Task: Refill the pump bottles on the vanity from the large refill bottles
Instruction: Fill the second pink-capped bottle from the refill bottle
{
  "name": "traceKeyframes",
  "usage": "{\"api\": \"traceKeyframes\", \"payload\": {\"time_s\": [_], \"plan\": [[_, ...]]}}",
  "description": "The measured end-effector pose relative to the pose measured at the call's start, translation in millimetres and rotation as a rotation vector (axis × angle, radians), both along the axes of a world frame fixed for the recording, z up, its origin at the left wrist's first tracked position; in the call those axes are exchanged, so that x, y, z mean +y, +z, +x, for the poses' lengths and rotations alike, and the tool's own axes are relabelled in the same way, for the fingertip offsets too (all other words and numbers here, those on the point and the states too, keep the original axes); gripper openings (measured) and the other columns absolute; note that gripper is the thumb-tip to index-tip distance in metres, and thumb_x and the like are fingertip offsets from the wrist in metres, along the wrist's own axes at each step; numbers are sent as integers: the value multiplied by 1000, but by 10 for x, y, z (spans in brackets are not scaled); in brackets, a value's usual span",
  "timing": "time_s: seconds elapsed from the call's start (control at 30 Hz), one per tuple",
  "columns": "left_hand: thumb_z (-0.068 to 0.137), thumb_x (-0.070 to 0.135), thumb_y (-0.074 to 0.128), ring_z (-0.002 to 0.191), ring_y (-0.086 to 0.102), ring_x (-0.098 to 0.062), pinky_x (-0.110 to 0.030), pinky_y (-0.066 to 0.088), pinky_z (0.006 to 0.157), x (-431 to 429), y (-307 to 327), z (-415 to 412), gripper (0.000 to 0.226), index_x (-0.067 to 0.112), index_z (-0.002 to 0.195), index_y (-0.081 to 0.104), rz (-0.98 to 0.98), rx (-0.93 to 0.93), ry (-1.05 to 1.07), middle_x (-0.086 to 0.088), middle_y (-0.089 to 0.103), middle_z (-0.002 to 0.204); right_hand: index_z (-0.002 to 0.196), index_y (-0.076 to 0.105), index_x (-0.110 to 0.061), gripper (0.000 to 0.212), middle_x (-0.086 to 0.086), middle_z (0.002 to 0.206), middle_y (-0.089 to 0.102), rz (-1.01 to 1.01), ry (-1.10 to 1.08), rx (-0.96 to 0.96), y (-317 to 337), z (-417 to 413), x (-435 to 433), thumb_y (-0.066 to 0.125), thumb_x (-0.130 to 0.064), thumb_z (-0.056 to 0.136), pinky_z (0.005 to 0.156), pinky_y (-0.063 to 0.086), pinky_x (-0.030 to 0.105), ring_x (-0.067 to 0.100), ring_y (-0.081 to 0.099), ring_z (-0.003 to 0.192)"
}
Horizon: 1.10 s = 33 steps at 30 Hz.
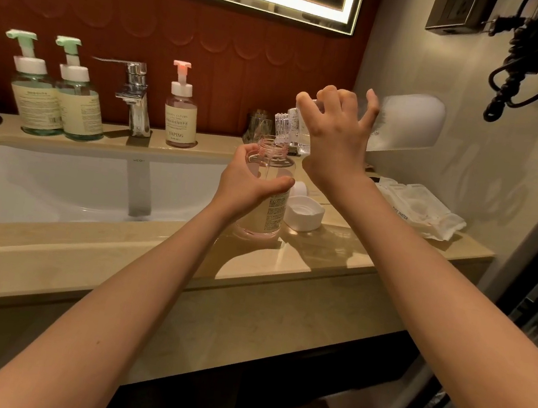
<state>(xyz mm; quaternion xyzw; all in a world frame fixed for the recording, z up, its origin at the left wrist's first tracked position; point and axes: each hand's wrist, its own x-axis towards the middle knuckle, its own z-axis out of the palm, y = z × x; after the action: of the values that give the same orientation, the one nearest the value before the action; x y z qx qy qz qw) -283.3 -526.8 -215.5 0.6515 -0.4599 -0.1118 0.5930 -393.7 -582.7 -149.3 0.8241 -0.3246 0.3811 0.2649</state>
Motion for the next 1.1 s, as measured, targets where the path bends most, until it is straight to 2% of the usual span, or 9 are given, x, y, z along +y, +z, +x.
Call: {"api": "traceKeyframes", "payload": {"time_s": [0.47,0.9,1.1], "plan": [[74,31,77,123,42,-18,-24,35,89,2,-6,7,81,15,139,33,-4,2,-7,-6,43,142,130,47,-16,66,13,130,46,3,9,26,30,-22,33,56,8,69,110,7,51,33,38,126],[73,32,78,120,44,-18,-24,37,87,-6,-13,11,81,16,139,33,-3,11,-6,-6,43,141,122,55,-14,66,15,122,54,-72,5,-1,-1,15,-9,62,10,61,108,17,56,36,47,118],[73,31,77,124,43,-21,-25,37,89,4,-3,-7,81,15,139,32,2,7,-4,-6,43,142,124,54,-15,65,15,124,53,-91,4,12,1,11,-22,62,8,64,108,16,56,35,46,119]]}}
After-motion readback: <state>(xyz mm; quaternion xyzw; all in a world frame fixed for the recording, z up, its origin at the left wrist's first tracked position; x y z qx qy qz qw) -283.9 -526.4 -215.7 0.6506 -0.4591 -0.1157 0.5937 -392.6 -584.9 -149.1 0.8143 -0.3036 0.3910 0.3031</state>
